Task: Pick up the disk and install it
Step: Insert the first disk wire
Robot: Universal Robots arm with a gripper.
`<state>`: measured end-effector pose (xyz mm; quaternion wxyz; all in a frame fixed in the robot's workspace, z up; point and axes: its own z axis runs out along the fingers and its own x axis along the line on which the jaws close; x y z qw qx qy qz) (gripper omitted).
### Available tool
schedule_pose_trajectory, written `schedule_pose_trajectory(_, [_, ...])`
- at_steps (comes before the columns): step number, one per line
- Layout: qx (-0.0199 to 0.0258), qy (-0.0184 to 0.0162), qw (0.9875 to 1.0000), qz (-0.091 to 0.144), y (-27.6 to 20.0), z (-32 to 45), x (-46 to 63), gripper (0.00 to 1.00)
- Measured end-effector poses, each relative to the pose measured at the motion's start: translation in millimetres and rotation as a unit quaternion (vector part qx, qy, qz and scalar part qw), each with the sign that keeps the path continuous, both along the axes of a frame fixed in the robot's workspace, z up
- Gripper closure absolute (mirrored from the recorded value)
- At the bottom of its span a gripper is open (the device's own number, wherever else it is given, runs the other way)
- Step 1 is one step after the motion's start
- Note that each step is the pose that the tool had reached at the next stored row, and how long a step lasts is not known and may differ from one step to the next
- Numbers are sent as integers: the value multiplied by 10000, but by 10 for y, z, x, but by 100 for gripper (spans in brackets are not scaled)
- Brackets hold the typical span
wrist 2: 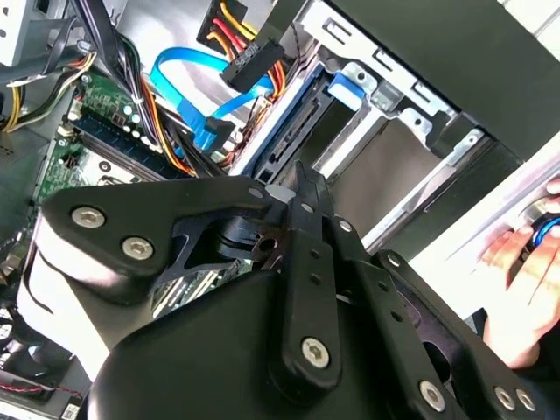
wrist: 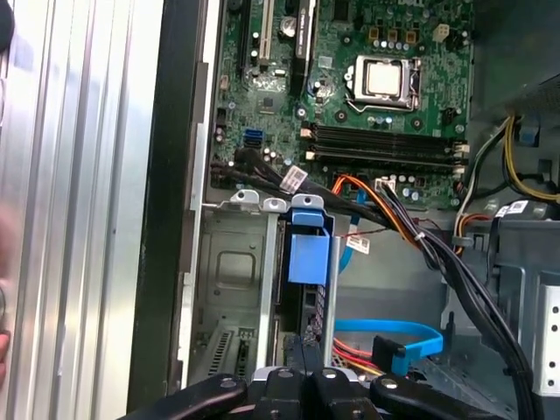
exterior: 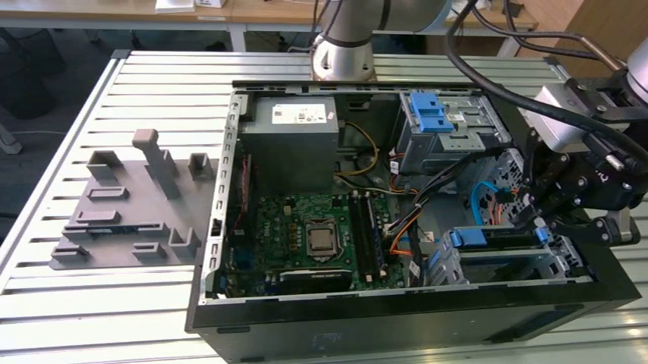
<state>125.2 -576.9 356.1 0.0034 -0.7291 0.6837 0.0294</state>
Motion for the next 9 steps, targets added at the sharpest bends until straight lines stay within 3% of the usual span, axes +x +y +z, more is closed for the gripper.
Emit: schedule_pose_trajectory(9, [1,0,10000,0,1,113,1,89])
